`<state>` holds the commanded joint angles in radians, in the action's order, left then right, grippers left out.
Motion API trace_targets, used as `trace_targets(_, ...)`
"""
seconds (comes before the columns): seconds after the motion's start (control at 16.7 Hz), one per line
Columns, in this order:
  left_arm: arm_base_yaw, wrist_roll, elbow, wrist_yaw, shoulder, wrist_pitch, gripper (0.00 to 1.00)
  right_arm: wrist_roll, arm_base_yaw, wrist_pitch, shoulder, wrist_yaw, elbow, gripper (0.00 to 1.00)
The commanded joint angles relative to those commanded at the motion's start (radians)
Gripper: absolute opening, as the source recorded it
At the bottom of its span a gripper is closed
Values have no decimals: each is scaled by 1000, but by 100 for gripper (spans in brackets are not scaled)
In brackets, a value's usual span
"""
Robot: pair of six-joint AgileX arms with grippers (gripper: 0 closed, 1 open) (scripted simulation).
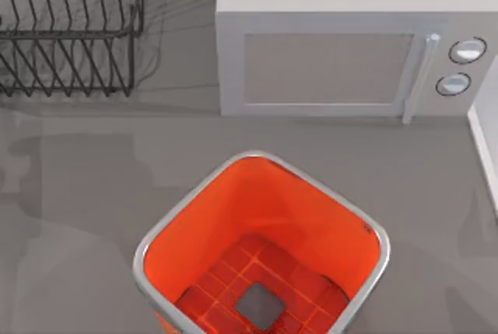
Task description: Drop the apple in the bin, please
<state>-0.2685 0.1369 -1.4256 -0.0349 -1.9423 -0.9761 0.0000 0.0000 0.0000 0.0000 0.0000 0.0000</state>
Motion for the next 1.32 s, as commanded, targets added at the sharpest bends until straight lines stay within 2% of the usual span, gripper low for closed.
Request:
trace_targets(0.3,4,-2,13,0,-8,19,100,0,0,0,0,0,0,100)
trace_targets(0.66,5,-3,107,0,-107,219,100,0,0,0,0,0,0,100)
trace_targets(0.96,5,-3,120,-1,-122,242,100,0,0,0,0,0,0,100)
trace_targets(1.32,5,-3,120,-1,-122,242,55,0,0,0,0,0,0,100)
